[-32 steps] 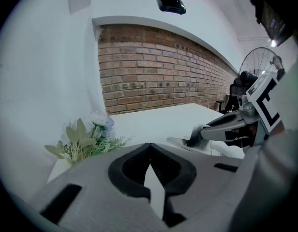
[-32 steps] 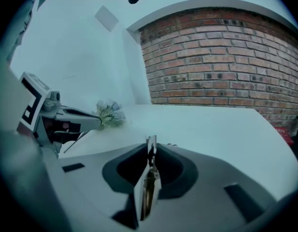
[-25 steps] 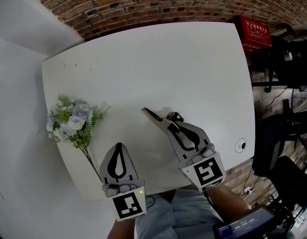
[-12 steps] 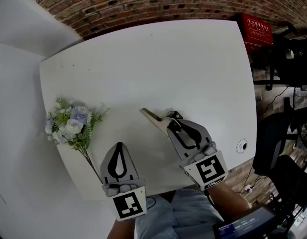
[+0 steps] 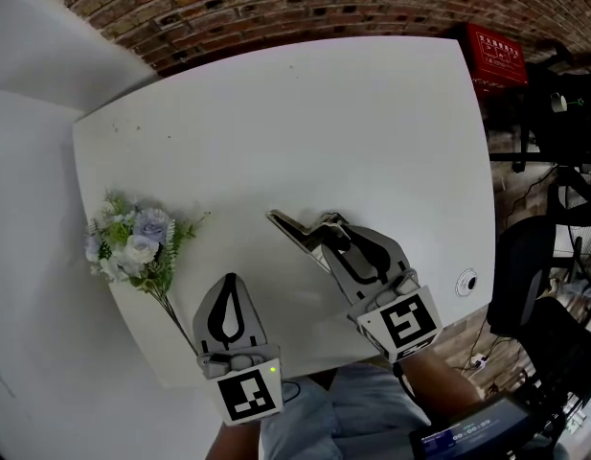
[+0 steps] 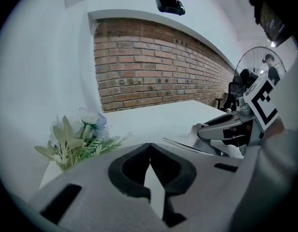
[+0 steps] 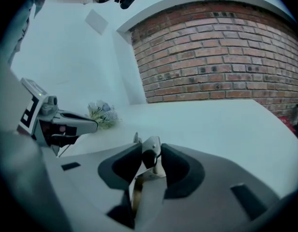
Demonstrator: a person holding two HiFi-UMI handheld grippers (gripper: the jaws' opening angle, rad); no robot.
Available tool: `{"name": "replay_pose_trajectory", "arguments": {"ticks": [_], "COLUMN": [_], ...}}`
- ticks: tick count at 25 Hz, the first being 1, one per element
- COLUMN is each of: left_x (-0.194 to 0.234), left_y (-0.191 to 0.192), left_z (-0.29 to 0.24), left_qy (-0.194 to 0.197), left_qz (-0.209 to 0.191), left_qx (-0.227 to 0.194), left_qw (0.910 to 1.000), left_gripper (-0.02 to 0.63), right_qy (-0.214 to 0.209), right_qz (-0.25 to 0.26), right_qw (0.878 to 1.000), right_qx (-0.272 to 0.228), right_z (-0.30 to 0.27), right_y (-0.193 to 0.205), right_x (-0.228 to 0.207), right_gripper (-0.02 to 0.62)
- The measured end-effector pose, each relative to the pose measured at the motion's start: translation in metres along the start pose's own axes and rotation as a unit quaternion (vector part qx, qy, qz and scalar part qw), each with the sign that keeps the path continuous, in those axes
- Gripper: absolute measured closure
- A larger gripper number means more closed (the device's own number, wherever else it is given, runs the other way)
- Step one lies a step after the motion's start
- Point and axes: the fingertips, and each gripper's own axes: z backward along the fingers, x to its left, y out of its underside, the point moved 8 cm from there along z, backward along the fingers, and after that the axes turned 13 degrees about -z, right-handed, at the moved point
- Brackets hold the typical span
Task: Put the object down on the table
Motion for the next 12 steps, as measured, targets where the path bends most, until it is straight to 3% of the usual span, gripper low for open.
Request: {"name": "replay_pose_trajectory", "arguments": {"ticks": [12], "left_x": [0.0009], "left_y": [-0.0047], "left_z": [-0.0025], "left_qy": [-0.002], "left_qz": [-0.002], "left_qx": [-0.002], "left_qw": [1.0], "left_gripper": [0.597], "right_qy": [0.004], "right_qz": [0.002], "right_qw": [1.0], "right_qx": [-0.002], "right_z": [-0.0007], "right_y": [-0.0031], "right_x": [-0.0057], "right_gripper": [0.425]}}
